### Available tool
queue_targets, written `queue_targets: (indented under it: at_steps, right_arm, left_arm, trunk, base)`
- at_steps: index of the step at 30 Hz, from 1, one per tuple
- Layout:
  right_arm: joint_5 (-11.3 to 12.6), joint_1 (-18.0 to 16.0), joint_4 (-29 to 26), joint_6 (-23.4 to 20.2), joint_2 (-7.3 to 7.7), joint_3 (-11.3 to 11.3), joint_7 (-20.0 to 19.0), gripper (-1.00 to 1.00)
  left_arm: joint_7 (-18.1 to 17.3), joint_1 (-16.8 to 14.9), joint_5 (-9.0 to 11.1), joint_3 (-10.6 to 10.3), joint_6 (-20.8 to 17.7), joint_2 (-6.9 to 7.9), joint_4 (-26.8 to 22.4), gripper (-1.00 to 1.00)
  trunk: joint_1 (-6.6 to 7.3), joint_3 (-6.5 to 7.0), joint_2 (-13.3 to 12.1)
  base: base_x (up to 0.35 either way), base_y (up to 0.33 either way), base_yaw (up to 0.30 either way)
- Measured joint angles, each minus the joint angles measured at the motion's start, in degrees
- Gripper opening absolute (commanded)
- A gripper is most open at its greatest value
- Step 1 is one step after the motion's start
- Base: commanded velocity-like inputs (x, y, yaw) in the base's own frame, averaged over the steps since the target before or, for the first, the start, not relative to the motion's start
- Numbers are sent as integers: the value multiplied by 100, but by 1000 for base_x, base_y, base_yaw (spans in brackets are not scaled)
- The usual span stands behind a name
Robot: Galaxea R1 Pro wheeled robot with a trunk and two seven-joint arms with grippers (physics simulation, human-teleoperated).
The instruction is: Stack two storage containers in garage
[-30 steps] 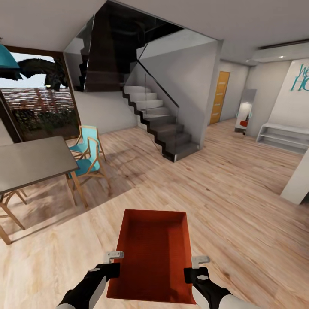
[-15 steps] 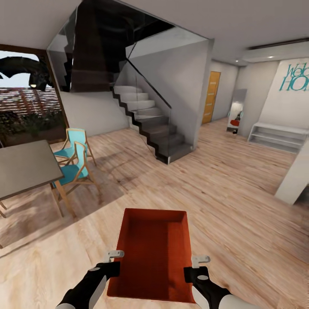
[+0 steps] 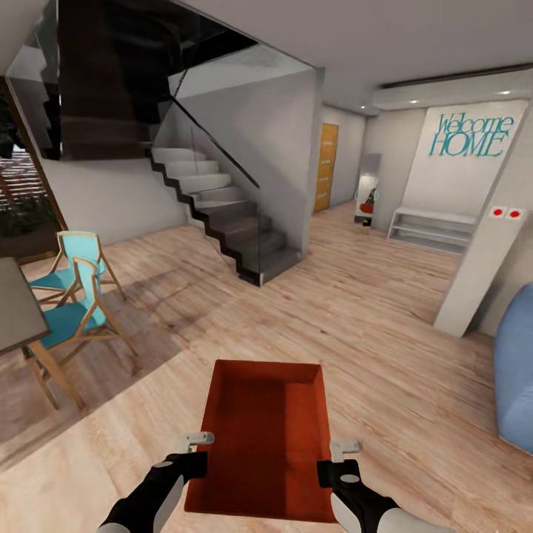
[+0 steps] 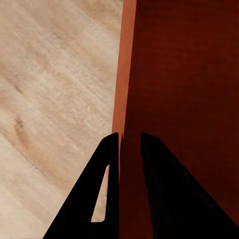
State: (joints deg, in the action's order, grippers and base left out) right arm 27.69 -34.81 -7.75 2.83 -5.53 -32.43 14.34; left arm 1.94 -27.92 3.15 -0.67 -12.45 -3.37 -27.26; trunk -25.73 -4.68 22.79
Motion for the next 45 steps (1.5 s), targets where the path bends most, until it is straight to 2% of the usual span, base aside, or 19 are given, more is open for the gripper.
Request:
queue_targets:
  at_steps: [37, 45]
  right_arm:
    - [-1, 1, 4, -29, 1, -4, -3, -100]
    - [-4, -1, 0, -65, 2, -6, -9, -100]
  left_arm:
    - [-1, -1, 4, 2, -9, -1, 23, -100]
    - [-2, 0, 4, 11, -29, 0, 31, -100]
  trunk:
    - [0, 0, 0]
    - [1, 0, 0]
  base:
    - [235, 0, -288]
    - [300, 0, -64]
